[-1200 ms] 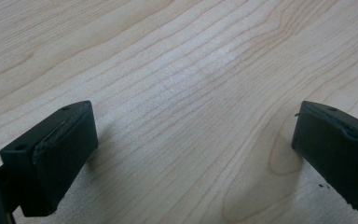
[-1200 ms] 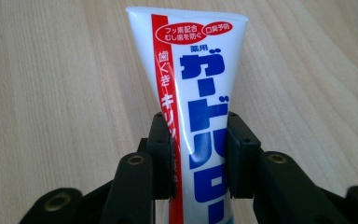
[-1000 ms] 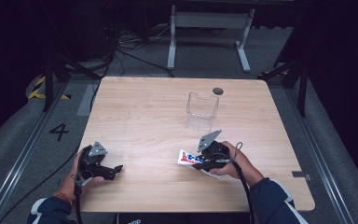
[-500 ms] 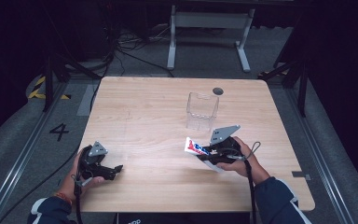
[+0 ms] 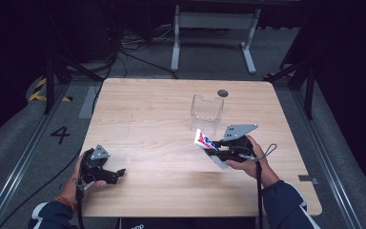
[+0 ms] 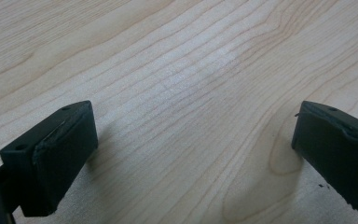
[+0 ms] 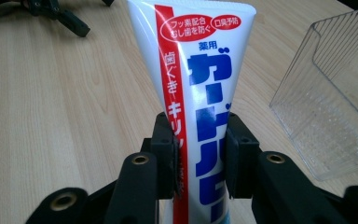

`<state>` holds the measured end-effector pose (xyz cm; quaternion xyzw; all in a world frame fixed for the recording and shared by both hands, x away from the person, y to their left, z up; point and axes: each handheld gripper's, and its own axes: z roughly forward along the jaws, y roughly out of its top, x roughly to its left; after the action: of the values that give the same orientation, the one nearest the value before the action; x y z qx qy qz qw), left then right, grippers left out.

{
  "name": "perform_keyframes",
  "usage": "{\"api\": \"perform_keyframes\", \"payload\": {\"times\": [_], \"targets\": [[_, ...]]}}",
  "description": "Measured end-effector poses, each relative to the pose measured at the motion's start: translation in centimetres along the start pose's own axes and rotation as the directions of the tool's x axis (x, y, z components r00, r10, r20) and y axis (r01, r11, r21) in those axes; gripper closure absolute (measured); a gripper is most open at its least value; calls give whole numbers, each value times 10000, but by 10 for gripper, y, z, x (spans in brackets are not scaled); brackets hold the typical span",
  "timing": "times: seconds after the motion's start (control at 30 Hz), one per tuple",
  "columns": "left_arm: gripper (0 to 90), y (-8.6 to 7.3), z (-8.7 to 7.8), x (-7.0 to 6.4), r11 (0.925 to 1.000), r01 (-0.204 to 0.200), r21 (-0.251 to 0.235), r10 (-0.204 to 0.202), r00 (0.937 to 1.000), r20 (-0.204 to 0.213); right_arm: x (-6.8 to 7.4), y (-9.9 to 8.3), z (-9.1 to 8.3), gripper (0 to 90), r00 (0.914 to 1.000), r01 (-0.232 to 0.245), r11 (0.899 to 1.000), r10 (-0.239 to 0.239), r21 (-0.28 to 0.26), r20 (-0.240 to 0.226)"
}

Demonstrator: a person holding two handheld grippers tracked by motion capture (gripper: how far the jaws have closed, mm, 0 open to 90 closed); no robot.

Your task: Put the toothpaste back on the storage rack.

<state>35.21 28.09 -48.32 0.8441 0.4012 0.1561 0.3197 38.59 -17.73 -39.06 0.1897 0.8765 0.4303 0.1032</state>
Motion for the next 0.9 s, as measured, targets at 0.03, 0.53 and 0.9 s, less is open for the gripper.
{"api": "perform_keyframes", "payload": {"times": [0.03,0.53,0.9], "targets": [[6,0,0,0,10000,7,-2,-7,10000,-1,0,1,-1,701,10000,19,10000,-19,-42,12],[6,0,0,0,10000,5,0,-5,10000,-1,-12,15,-19,702,9982,-17,9926,89,-1211,588],[6,0,0,0,10000,11,-1,-11,10000,-2,-22,26,-24,703,9958,-17,9871,164,-1599,906]]}}
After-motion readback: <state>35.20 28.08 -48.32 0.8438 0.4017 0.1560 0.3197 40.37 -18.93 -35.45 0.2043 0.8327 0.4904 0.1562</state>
